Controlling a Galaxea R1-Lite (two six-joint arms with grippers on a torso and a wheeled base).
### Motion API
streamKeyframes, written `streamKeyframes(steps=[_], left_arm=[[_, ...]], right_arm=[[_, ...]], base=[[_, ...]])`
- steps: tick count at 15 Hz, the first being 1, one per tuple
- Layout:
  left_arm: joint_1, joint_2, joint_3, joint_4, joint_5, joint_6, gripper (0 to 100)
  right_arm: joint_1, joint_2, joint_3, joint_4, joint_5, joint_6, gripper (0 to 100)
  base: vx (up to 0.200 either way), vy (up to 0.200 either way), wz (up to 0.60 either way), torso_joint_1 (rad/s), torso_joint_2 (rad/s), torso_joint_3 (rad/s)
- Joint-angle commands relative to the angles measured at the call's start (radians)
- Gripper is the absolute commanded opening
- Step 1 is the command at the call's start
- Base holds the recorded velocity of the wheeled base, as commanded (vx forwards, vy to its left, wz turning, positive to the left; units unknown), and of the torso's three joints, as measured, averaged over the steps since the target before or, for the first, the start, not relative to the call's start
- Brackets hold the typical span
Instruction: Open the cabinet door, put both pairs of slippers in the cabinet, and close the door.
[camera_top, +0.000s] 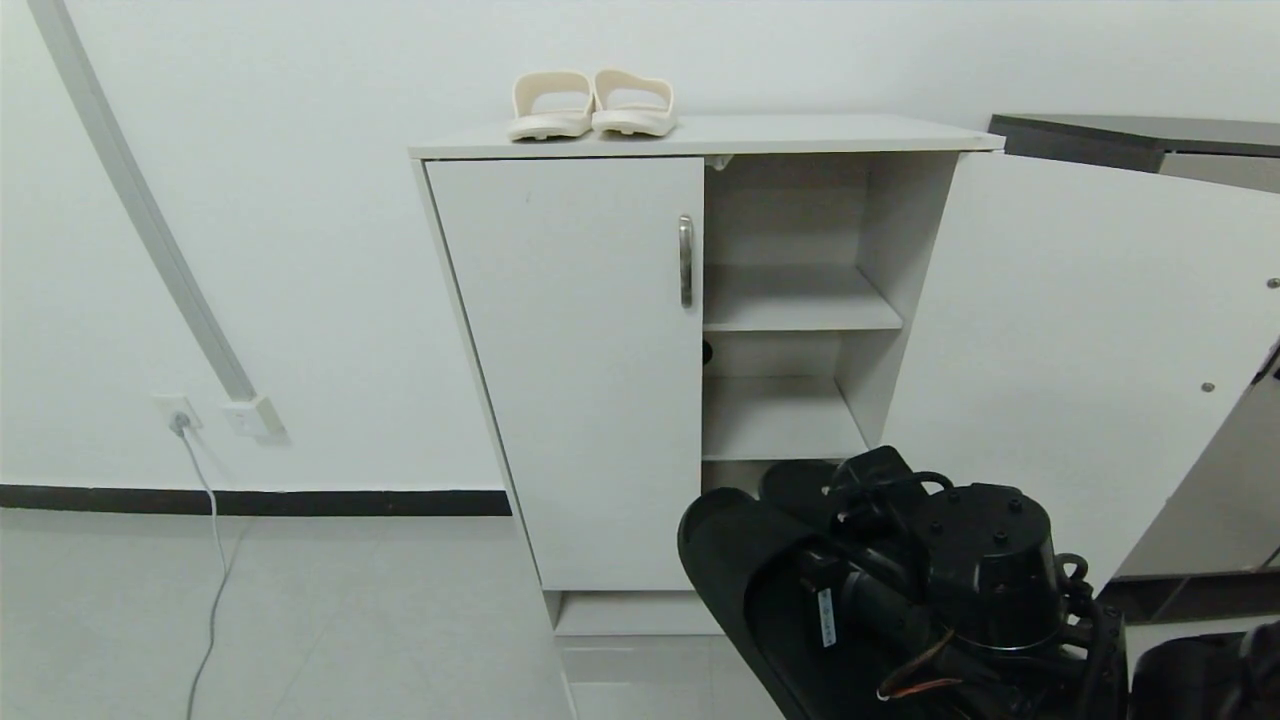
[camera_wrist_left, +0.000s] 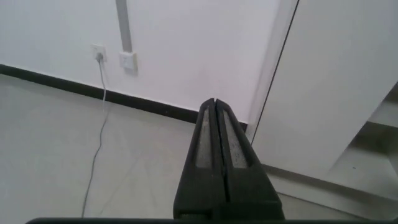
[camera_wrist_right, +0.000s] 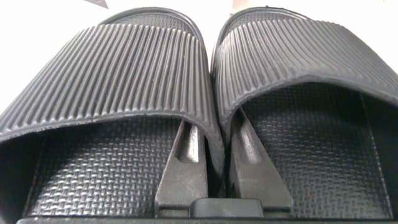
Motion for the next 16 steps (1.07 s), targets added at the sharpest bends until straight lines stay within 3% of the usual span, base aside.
streamKeyframes(steps=[1, 2, 4, 7, 9, 12, 16], left_arm=[[-0.016, -0.099, 0.050, 0.011, -0.006, 0.004, 0], [-0.029, -0.131, 0.082, 0.014, -0.020, 0.030, 0], [-0.033, -0.134, 0.094, -0.004, -0.081, 0.027, 0], [-0.033, -0.134, 0.103, 0.013, -0.289, 0.042, 0], [-0.033, -0.134, 0.103, 0.014, -0.304, 0.077, 0], [-0.033, -0.134, 0.103, 0.014, -0.304, 0.061, 0], [-0.033, -0.134, 0.103, 0.014, -0.304, 0.059, 0]], right_arm=[[0.009, -0.002, 0.006, -0.001, 0.000, 0.000, 0], [0.012, -0.001, 0.008, -0.001, 0.000, 0.000, 0], [0.015, 0.001, 0.009, -0.001, 0.000, 0.000, 0], [0.021, 0.002, 0.009, -0.001, 0.000, 0.000, 0], [0.027, 0.001, 0.009, -0.001, -0.001, -0.001, 0], [0.035, 0.018, -0.010, -0.001, -0.004, -0.001, 0], [0.055, 0.113, -0.178, 0.008, -0.219, 0.043, 0]], base=[[0.000, 0.000, 0.00, 0.000, 0.00, 0.000], [0.000, 0.000, 0.00, 0.000, 0.00, 0.000], [0.000, 0.000, 0.00, 0.000, 0.00, 0.000], [0.000, 0.000, 0.00, 0.000, 0.00, 0.000], [0.000, 0.000, 0.00, 0.000, 0.00, 0.000], [0.000, 0.000, 0.00, 0.000, 0.00, 0.000], [0.000, 0.000, 0.00, 0.000, 0.00, 0.000]])
